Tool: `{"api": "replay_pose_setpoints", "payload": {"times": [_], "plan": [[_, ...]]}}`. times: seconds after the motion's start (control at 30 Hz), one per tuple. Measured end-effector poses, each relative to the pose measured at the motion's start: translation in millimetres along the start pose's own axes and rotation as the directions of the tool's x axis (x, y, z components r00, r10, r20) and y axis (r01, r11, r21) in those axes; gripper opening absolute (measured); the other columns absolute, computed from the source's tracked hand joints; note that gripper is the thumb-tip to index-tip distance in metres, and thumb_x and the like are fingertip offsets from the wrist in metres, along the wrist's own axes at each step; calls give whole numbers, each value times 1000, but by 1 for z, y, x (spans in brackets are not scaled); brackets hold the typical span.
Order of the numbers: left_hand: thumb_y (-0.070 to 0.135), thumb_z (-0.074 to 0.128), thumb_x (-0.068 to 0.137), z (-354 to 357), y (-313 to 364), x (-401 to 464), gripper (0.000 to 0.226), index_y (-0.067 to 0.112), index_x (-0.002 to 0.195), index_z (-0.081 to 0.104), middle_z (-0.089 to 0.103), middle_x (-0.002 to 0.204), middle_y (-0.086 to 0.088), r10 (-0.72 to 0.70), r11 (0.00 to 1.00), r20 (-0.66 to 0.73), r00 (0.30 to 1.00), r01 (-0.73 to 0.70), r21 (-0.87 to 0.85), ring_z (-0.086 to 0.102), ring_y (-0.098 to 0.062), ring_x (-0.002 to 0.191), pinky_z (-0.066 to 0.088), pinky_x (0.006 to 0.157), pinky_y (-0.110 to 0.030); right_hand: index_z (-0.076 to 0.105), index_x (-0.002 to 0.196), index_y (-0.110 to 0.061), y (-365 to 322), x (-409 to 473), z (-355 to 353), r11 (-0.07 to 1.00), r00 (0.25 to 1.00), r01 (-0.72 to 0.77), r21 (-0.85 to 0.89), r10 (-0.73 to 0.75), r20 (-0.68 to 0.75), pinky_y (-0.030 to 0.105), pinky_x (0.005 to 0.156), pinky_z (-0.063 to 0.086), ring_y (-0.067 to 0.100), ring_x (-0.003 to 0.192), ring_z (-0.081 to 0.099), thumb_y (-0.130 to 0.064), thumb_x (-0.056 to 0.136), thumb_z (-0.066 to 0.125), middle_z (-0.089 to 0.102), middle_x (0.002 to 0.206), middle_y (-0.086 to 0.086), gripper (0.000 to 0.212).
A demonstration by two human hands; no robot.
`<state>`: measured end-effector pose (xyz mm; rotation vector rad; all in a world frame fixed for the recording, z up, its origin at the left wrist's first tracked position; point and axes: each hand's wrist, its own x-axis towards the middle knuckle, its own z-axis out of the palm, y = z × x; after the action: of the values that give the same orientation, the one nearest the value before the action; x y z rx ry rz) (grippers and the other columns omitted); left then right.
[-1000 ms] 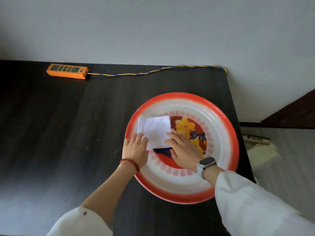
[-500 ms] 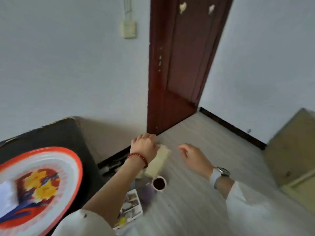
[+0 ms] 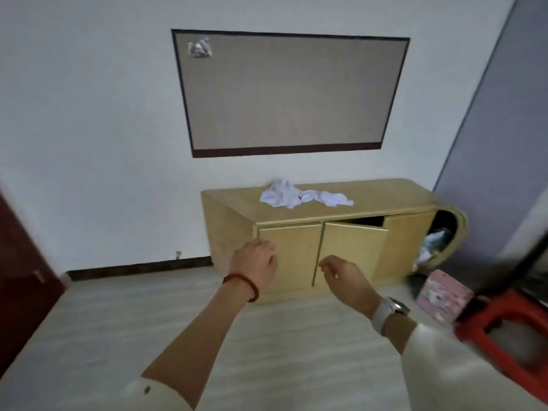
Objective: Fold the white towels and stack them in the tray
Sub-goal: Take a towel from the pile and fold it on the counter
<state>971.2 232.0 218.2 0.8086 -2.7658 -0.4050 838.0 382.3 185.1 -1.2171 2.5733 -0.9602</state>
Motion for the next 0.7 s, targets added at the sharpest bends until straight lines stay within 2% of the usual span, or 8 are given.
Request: {"api": "replay_pose_setpoints", "payload": {"times": [0.07, 0.2, 0.3, 0.4, 0.47, 0.53, 0.6, 0.7], "plan": [[24, 42, 93, 22, 36, 72, 28, 15, 114, 58, 58, 116, -5, 80, 997, -2, 997, -80, -21, 55, -25, 106, 46, 86, -34, 64, 104, -9, 45, 46, -28, 999, 997, -47, -2, 47, -59, 29, 76, 44, 29, 91, 62, -9, 90, 47, 68, 98, 11, 22], [25, 42, 94, 56, 93, 209, 30, 17, 120, 55, 56, 120, -3, 190, 979, -12, 982, -191, -69, 54, -22, 109, 44, 89, -33, 64, 104, -11, 116, 143, -83, 987, 977, -163, -6, 160, -138, 28, 75, 44, 27, 90, 62, -9, 90, 45, 69, 99, 8, 23], [25, 41, 94, 77, 137, 305, 30, 17, 119, 55, 58, 118, -3, 261, 962, -26, 965, -263, -80, 56, -21, 105, 44, 81, -31, 63, 104, -12, 168, 208, -122, 974, 962, -222, -36, 213, -168, 29, 77, 44, 28, 91, 62, -10, 91, 45, 69, 97, 9, 23], [22, 40, 93, 106, 182, 383, 27, 15, 110, 59, 60, 110, -5, 324, 943, 12, 946, -322, -87, 59, -24, 93, 42, 69, -29, 63, 104, -11, 223, 261, -151, 962, 945, -271, -31, 259, -201, 30, 77, 44, 28, 89, 62, -10, 91, 46, 70, 95, 10, 22], [21, 40, 93, 134, 208, 429, 27, 12, 110, 59, 60, 110, -6, 353, 930, 42, 935, -346, -126, 59, -24, 89, 43, 67, -29, 63, 102, -14, 262, 292, -162, 950, 931, -312, -16, 303, -206, 33, 78, 48, 28, 90, 62, -12, 91, 45, 70, 95, 9, 21], [23, 40, 94, 167, 230, 474, 30, 15, 118, 57, 58, 117, -3, 365, 924, 76, 928, -351, -150, 58, -22, 98, 43, 73, -28, 63, 102, -13, 302, 326, -170, 938, 919, -347, 14, 343, -193, 33, 77, 48, 28, 89, 63, -11, 91, 45, 70, 95, 9, 22], [25, 41, 94, 199, 247, 517, 33, 18, 123, 55, 56, 123, -1, 360, 925, 108, 927, -341, -166, 55, -20, 107, 45, 85, -30, 63, 102, -12, 343, 362, -177, 934, 919, -355, 29, 355, -173, 33, 76, 48, 28, 88, 63, -9, 90, 44, 70, 94, 11, 23], [25, 44, 94, 249, 259, 584, 32, 16, 122, 56, 58, 122, -1, 272, 945, 147, 951, -235, -227, 54, -18, 111, 42, 96, -34, 64, 101, -12, 406, 424, -183, 938, 927, -345, 27, 345, -146, 34, 72, 47, 28, 84, 63, -10, 91, 44, 70, 92, 11, 23]]}}
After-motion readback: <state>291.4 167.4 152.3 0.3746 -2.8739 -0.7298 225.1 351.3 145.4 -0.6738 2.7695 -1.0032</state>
